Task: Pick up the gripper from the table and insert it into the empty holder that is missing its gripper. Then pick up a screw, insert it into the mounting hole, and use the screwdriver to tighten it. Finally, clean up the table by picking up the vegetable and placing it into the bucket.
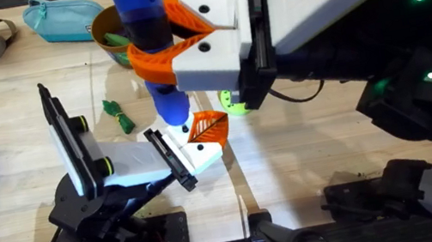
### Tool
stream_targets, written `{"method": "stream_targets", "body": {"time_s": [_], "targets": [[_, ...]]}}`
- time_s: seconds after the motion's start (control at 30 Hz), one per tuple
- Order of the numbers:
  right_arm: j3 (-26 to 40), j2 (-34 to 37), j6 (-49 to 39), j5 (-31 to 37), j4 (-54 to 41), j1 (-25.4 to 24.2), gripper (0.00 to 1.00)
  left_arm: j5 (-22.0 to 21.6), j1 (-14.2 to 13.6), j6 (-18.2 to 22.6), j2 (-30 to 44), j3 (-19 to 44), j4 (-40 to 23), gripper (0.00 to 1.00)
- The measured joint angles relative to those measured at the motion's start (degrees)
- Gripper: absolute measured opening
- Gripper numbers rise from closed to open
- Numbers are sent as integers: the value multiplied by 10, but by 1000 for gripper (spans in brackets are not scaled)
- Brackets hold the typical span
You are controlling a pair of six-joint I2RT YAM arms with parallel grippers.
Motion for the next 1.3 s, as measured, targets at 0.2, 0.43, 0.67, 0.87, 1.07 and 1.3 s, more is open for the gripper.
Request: {"method": "stream_targets", "body": {"time_s": [0.2, 0.43, 0.67, 0.87, 1.07, 1.3], "targets": [[-1, 1, 0, 1, -3, 0, 39, 0, 0, -4, 1, 0, -10, 9], [-6, -25, 2, 0, 2, 0, 38, 0, 0, -3, 1, 0, -9, 9], [-6, -41, 2, 0, -6, 0, 39, 0, 0, -4, 1, 0, -9, 9], [-6, -34, 2, 1, -7, 0, 38, 0, 0, -4, 1, 0, -9, 9], [-7, -18, 2, 1, -7, 0, 39, 0, 0, -4, 1, 0, -9, 9], [-7, -16, 2, 2, -7, 0, 38, 0, 0, -4, 1, 0, -9, 9]]}}
